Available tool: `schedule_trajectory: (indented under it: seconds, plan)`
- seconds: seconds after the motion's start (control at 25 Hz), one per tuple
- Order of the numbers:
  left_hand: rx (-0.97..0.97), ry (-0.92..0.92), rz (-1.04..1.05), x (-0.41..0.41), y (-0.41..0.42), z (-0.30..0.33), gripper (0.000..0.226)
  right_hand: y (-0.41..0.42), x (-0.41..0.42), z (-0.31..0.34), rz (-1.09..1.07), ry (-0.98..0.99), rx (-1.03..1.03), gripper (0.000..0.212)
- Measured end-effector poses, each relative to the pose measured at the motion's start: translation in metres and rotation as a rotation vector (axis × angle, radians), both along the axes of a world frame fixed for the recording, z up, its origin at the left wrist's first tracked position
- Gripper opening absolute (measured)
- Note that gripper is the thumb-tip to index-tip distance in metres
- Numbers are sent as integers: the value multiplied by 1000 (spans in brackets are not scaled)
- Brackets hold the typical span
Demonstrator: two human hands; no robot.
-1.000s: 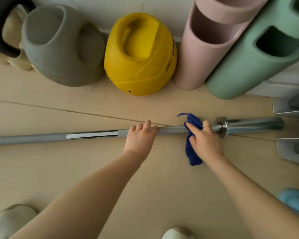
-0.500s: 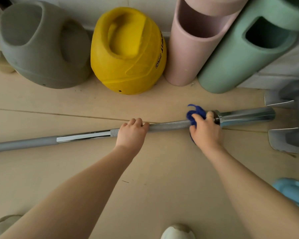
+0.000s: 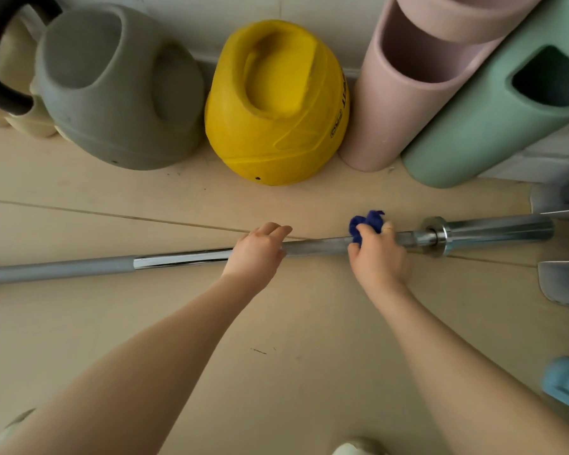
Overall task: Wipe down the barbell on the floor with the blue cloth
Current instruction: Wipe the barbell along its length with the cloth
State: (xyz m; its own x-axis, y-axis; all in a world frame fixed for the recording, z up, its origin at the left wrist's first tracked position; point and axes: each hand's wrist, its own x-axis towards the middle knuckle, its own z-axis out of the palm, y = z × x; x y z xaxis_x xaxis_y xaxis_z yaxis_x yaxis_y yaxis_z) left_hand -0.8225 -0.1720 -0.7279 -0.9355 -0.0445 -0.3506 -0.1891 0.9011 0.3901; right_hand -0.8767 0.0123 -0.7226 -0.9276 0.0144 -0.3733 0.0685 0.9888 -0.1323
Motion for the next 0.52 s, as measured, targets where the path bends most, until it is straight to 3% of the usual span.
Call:
schedule_trajectory:
  seconds: [0.08, 0.2, 0.28, 0.44, 0.52]
  plan:
    - [-48, -16, -11, 7, -19, 0, 47, -34, 19, 3, 85, -42, -59, 32]
    - [-151, -124, 5, 20, -49, -3, 52, -84, 51, 5, 421, -153, -214, 33]
    - [-172, -124, 3, 30, -60, -2, 47, -89, 41, 5, 530, -176, -172, 31]
    - [-184, -34, -1, 45, -65, -7, 38, -87, 29, 6, 315, -120, -10, 28]
    - [-232, 70, 9, 47, -64, -11, 29, -116, 52, 6, 375, -146, -79, 29]
